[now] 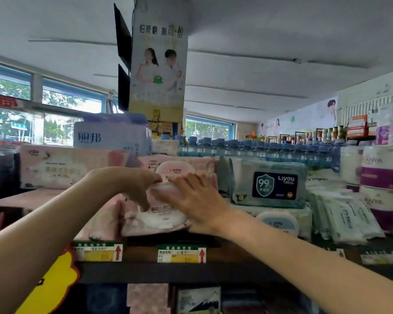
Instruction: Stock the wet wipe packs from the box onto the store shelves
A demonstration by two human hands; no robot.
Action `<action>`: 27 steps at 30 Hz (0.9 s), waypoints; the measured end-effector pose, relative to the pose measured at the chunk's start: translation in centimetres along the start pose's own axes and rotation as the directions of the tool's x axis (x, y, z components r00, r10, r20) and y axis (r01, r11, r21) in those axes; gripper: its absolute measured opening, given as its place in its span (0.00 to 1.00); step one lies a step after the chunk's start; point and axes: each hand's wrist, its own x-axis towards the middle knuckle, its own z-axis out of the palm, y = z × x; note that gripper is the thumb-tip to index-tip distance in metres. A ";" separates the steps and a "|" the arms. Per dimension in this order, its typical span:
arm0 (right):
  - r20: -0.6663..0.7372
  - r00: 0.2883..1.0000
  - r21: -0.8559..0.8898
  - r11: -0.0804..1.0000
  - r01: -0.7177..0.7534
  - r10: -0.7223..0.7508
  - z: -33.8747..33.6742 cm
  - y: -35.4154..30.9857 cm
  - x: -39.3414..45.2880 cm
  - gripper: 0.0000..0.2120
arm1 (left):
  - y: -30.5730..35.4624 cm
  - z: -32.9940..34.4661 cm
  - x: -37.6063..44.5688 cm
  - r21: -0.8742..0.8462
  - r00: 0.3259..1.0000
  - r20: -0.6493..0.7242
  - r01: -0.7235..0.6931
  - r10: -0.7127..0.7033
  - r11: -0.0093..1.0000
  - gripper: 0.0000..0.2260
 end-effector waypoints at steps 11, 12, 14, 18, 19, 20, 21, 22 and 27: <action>0.492 0.863 0.401 0.909 -0.111 -0.111 -1.2 3.6 0.0 0.40 | 1.2 2.2 1.6 0.094 0.995 0.051 -0.091 0.087 0.991 0.39; 0.534 0.841 0.443 0.877 -0.185 -0.092 -1.7 4.0 0.0 0.36 | 1.3 2.3 1.5 0.097 0.995 0.054 -0.090 0.085 0.991 0.38; 0.558 0.829 0.466 0.844 -0.266 -0.047 -2.6 4.1 -0.3 0.29 | 1.7 2.2 1.3 0.103 0.996 0.048 -0.079 0.074 0.992 0.38; 0.548 0.836 0.428 0.846 -0.318 0.037 -4.2 2.7 -1.5 0.23 | 3.0 2.4 0.3 0.203 0.999 0.004 -0.038 0.038 0.978 0.34; 0.533 0.844 0.404 0.857 -0.321 0.065 -4.7 2.5 -2.1 0.21 | 3.6 2.5 0.1 0.215 0.997 -0.040 -0.052 0.062 0.975 0.30; 0.511 0.853 0.386 0.859 -0.336 0.104 -5.4 2.7 -2.8 0.20 | 4.6 2.6 -0.2 0.215 0.987 -0.114 -0.090 0.116 0.972 0.27; 0.494 0.856 0.376 0.849 -0.371 0.155 -6.2 3.1 -3.7 0.18 | 5.8 2.7 -0.4 0.211 0.959 -0.209 -0.147 0.191 0.966 0.24; 0.482 0.850 0.364 0.833 -0.416 0.214 -7.2 3.6 -5.0 0.17 | 7.3 2.8 -0.6 0.208 0.912 -0.303 -0.219 0.276 0.953 0.23; 0.635 0.643 0.217 0.700 -0.681 0.428 -13.6 5.9 -15.8 0.13 | 19.0 4.7 -1.7 0.170 0.722 -0.396 -0.550 0.567 0.818 0.17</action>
